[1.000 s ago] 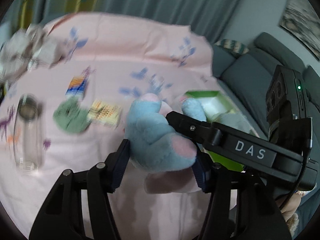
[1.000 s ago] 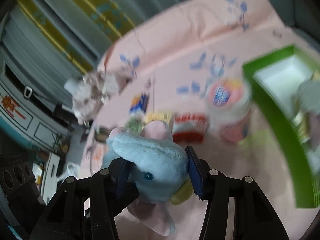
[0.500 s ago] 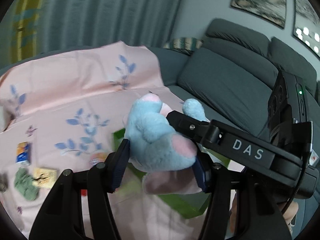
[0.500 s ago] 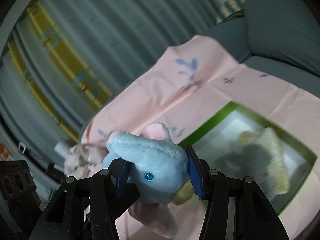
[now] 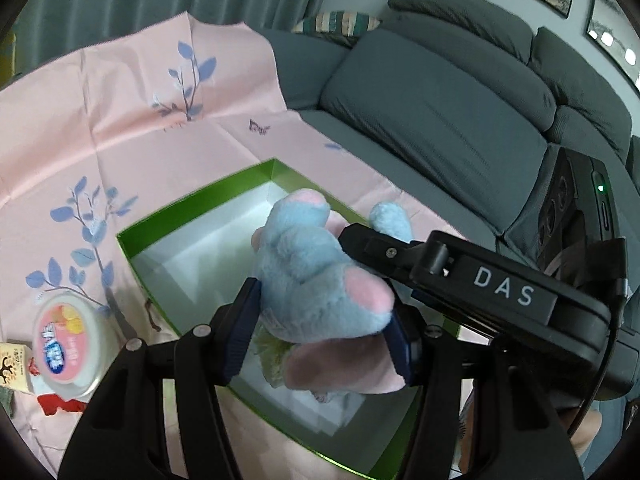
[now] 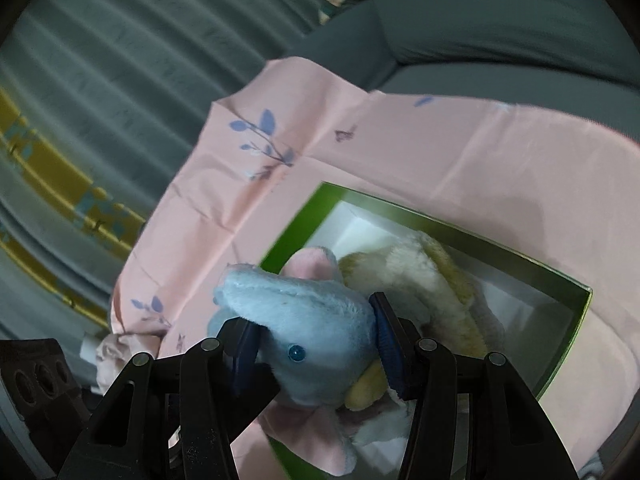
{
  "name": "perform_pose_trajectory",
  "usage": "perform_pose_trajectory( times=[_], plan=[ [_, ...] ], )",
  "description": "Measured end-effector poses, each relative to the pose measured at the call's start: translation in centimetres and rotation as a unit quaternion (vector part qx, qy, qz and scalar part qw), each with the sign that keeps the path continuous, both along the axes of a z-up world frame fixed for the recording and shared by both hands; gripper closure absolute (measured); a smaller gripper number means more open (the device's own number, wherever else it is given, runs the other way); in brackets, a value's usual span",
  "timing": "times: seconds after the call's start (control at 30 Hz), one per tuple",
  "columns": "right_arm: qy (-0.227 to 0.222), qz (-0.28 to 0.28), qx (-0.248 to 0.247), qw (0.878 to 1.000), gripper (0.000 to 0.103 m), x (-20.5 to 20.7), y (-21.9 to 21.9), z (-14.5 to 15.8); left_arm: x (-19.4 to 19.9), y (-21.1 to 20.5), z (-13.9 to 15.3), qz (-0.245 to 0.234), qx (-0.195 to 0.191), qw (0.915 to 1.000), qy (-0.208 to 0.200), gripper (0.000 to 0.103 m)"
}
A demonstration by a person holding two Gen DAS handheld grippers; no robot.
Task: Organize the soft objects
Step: 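Carry the elephant over the green box with both grippers, then open both grippers to drop the elephant into the green box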
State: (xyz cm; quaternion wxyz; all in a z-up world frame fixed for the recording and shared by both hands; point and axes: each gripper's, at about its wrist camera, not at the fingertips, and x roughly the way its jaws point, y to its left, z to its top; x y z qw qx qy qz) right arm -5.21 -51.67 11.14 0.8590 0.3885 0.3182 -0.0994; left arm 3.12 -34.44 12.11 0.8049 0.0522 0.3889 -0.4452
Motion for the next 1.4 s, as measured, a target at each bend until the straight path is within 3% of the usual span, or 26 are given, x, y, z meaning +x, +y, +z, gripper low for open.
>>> perform_pose_trajectory(
  times=[0.2, 0.57, 0.73, 1.03, 1.2, 1.3, 1.4],
  plan=[
    [0.036, -0.014, 0.013, 0.999, 0.048, 0.2, -0.9, -1.9, 0.2, -1.0, -1.7, 0.006, 0.028, 0.9995, 0.013, 0.047],
    [0.056, -0.024, 0.017, 0.998, 0.048, 0.2, -1.3, -3.0, 1.2, -1.2, -3.4, 0.012, 0.033, 0.9971, 0.068, 0.047],
    [0.057, -0.026, 0.015, 0.998, 0.048, 0.0, -1.2, -3.1, 1.1, -1.4, -3.5, 0.01, 0.036, 0.9977, 0.057, 0.046],
    [0.061, -0.027, 0.005, 0.998, 0.048, 0.2, -1.2, -3.3, 1.7, -1.0, -3.7, 0.017, 0.025, 0.9965, 0.078, 0.045],
    [0.058, -0.024, -0.029, 0.998, 0.045, 0.3, -0.5, -2.1, 1.0, -0.1, -2.3, 0.025, 0.02, 0.9973, 0.066, 0.046],
    [0.061, -0.027, -0.059, 0.996, 0.031, 0.4, 0.2, -0.9, 0.5, 0.7, -1.1, 0.041, 0.037, 0.9974, 0.046, 0.036],
    [0.049, -0.026, -0.078, 0.995, 0.025, 0.2, 0.7, 0.3, -0.2, 2.4, 0.5, 0.052, 0.023, 0.9979, 0.031, 0.024]
  ],
)
